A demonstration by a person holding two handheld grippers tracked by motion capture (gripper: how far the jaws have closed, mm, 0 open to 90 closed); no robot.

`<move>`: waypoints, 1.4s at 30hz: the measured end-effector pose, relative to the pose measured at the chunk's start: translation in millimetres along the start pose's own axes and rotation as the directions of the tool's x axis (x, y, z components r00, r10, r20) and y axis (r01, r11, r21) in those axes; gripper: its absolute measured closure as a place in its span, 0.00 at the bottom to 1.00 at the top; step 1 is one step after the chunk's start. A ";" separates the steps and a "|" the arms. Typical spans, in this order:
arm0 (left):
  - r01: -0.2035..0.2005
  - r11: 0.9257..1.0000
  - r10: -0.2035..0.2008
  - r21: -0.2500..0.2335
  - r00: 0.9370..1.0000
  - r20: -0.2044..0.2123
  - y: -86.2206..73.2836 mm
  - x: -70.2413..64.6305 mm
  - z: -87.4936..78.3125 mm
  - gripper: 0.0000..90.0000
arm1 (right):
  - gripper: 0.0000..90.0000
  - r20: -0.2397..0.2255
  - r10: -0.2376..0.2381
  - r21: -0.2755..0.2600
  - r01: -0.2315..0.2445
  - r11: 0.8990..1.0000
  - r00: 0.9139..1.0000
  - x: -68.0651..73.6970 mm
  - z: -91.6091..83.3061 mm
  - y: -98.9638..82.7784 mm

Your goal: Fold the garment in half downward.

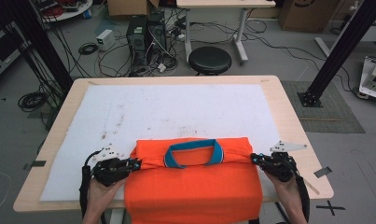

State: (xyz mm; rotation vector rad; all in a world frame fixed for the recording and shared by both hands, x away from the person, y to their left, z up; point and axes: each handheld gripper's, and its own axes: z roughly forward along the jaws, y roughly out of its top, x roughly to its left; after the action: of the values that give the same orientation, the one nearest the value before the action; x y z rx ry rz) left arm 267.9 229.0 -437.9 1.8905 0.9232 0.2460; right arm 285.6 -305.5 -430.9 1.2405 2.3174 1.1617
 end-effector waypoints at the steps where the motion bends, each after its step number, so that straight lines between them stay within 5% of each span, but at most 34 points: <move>1: 0.001 1.000 -0.001 -0.002 1.000 0.005 -1.3 -0.8 -1.7 0.91 | 0.99 -0.005 0.002 0.000 -0.002 1.000 1.000 0.7 -2.1 -1.5; 15: 0.033 0.999 -0.035 0.032 0.998 0.058 -24.0 -15.2 -18.4 0.92 | 1.00 -0.109 0.073 -0.016 -0.075 0.997 0.991 5.7 -21.2 -34.3; 23: 0.004 0.998 -0.009 0.055 0.994 0.105 -27.2 -18.0 -22.2 0.86 | 0.96 -0.136 0.094 -0.015 -0.097 0.995 0.986 6.8 -29.5 -42.7; 28: -0.015 1.000 0.015 0.004 0.997 0.080 -14.1 -15.3 -28.8 0.67 | 0.77 -0.110 0.097 -0.069 -0.105 0.992 0.989 6.4 -32.5 -34.0; 32: -0.018 1.000 0.019 -0.020 0.999 0.036 -1.6 -10.9 -23.0 0.67 | 0.71 -0.081 0.096 -0.097 -0.103 0.990 0.992 4.4 -31.0 -18.4; 37: 0.002 0.999 0.000 -0.045 0.999 0.037 17.1 -11.9 -2.9 0.67 | 0.67 -0.105 0.066 -0.082 -0.075 0.994 0.992 10.3 -14.0 8.4; 40: -0.016 1.000 0.017 -0.014 1.000 0.020 28.2 -14.4 14.3 0.67 | 0.67 -0.109 0.047 -0.050 -0.053 0.997 0.993 16.6 0.4 24.6; 42: -0.021 1.000 0.022 -0.003 0.999 0.044 33.5 -16.6 24.7 0.67 | 0.67 -0.111 0.032 -0.021 -0.035 0.999 0.993 19.9 11.2 31.7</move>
State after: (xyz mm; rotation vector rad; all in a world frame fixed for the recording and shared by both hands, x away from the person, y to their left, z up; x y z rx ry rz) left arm 286.1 192.9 -418.6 1.8972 0.8730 0.2172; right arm 298.2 -273.9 -411.6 1.2415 2.3626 1.2954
